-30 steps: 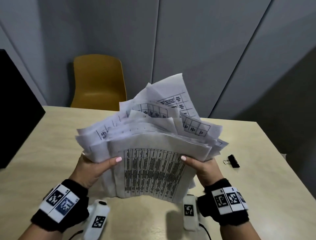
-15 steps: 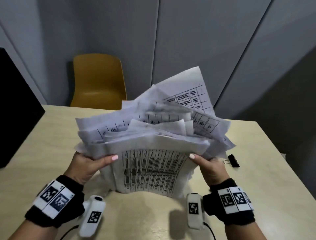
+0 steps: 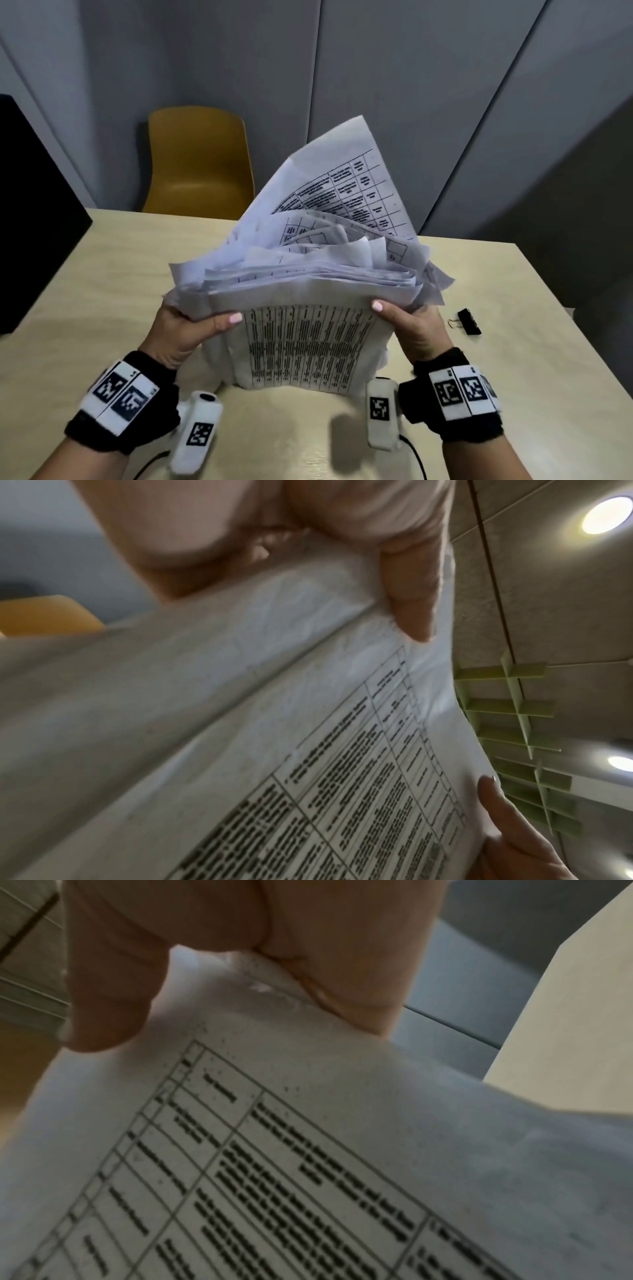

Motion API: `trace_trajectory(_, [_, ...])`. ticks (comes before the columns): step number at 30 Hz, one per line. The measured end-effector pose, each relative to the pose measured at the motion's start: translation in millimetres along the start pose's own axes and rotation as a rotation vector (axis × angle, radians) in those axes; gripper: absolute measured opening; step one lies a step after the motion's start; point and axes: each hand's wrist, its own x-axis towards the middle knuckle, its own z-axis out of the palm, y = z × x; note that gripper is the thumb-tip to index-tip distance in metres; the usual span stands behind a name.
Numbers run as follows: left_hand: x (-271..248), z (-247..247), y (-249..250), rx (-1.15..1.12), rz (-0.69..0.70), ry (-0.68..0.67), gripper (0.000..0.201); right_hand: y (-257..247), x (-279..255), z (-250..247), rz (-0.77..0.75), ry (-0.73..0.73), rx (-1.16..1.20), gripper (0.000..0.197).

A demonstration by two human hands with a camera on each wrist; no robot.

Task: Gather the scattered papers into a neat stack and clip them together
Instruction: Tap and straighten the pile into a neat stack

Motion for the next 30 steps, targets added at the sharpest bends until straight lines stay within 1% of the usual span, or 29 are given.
trace_trajectory(2, [1, -3, -5, -0.011, -0.005, 0.028, 0.054, 2, -1, 0, 0.030, 0.020, 0.008, 0.084])
trace_trajectory(4, [-1, -4, -12, -0.023, -0.082, 0.056, 0.052, 7, -4, -2, 0.081, 0.047, 0.000, 0.083])
trace_trajectory(5, [-2, -4, -17, -0.021, -0.126, 0.079, 0.045, 11, -5, -3, 0.101, 0.050, -0.007, 0.074])
trace_trajectory(6, [-4, -3, -22, -0.011, -0.148, 0.107, 0.031, 15, -6, -4, 0.120, 0.042, -0.014, 0.062])
trace_trajectory(7, [-5, 0, -24, 0.029, -0.155, 0.144, 0.025, 17, -7, -3, 0.140, 0.046, -0.025, 0.053])
trace_trajectory(8, [-6, 3, -24, 0.079, -0.133, 0.167, 0.038, 19, -7, -2, 0.157, 0.060, -0.040, 0.054])
trace_trajectory(9, [-6, 3, -24, 0.102, -0.105, 0.153, 0.050, 19, -8, -1, 0.167, 0.078, -0.060, 0.064])
trace_trajectory(10, [-6, 2, -23, 0.094, -0.088, 0.140, 0.056, 20, -8, -2, 0.169, 0.103, -0.079, 0.074])
trace_trajectory(11, [-6, 2, -21, 0.074, -0.080, 0.123, 0.056, 19, -9, -2, 0.174, 0.127, -0.089, 0.077])
trace_trajectory(12, [-6, 0, -21, 0.054, -0.094, 0.116, 0.046, 18, -9, -4, 0.185, 0.133, -0.093, 0.073])
trace_trajectory(13, [-6, -1, -19, 0.019, -0.131, 0.121, 0.029, 17, -10, -5, 0.205, 0.129, -0.093, 0.064])
trace_trajectory(14, [-7, -2, -19, -0.026, -0.180, 0.132, 0.034, 18, -10, -6, 0.226, 0.108, -0.082, 0.051])
trace_trajectory(15, [-9, -4, -21, -0.033, -0.212, 0.121, 0.053, 19, -11, -6, 0.241, 0.097, -0.081, 0.038])
trace_trajectory(16, [-9, -4, -21, -0.027, -0.216, 0.117, 0.063, 19, -11, -5, 0.253, 0.107, -0.100, 0.029])
trace_trajectory(18, [-7, -3, -14, -0.028, -0.155, 0.119, 0.066, 20, -11, -7, 0.278, 0.118, -0.138, 0.021])
trace_trajectory(19, [-4, -6, -12, -0.075, -0.113, 0.116, 0.066, 19, -10, -7, 0.275, 0.124, -0.146, 0.022])
trace_trajectory(22, [4, -19, -5, -0.296, -0.060, 0.177, 0.052, 19, -8, -9, 0.242, 0.129, -0.157, 0.029])
trace_trajectory(23, [6, -25, -5, -0.306, -0.047, 0.213, 0.049, 19, -8, -8, 0.231, 0.132, -0.152, 0.028])
trace_trajectory(25, [8, -29, -3, -0.244, -0.008, 0.273, 0.046, 18, -8, -7, 0.210, 0.124, -0.121, 0.026])
trace_trajectory(26, [7, -31, -4, -0.218, -0.005, 0.302, 0.046, 20, -9, -8, 0.199, 0.107, -0.107, 0.040])
trace_trajectory(27, [7, -32, -6, -0.200, -0.009, 0.328, 0.046, 20, -9, -8, 0.196, 0.100, -0.116, 0.064])
trace_trajectory(28, [7, -33, -8, -0.196, -0.022, 0.352, 0.045, 20, -8, -8, 0.200, 0.112, -0.126, 0.082])
trace_trajectory(29, [6, -35, -13, -0.189, -0.036, 0.368, 0.042, 21, -8, -7, 0.199, 0.131, -0.126, 0.092])
trace_trajectory(30, [5, -35, -19, -0.193, -0.067, 0.377, 0.035, 22, -8, -8, 0.192, 0.132, -0.118, 0.096])
